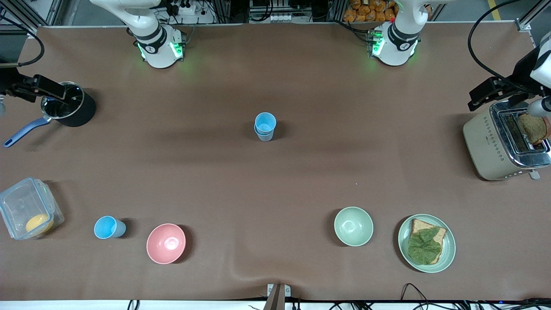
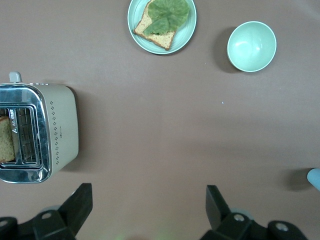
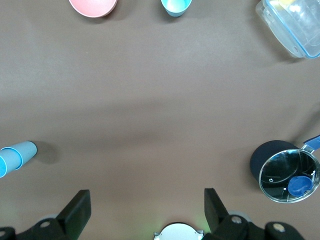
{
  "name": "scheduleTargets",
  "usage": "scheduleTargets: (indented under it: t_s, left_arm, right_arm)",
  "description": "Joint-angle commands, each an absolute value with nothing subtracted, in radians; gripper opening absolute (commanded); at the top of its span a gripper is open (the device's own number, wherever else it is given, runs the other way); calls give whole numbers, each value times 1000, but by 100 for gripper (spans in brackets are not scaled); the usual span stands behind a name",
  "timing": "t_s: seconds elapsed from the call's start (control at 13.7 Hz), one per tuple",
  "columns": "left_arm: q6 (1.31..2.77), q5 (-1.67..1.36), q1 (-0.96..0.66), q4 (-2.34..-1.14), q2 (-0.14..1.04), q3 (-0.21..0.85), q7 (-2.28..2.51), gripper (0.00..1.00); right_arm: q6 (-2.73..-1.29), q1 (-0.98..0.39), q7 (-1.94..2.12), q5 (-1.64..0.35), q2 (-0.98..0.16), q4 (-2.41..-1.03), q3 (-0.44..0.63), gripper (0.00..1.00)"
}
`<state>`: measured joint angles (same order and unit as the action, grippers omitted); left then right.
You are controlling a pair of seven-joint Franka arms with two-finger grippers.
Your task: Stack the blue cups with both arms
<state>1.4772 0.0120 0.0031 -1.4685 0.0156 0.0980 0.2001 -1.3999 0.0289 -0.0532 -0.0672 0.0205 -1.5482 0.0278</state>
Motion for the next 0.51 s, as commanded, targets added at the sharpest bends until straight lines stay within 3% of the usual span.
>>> scheduleTargets:
  t_s: [0.0, 0.44]
  left_arm:
    - [1460, 23, 8, -1463, 5, 106, 203, 100]
    - [1462, 23, 9, -1463, 6, 103, 189, 100]
  right_arm:
    - [-1382, 21, -45, -71, 35, -1542, 37, 100]
    - [-1381, 18, -44, -71, 34, -1542, 34, 100]
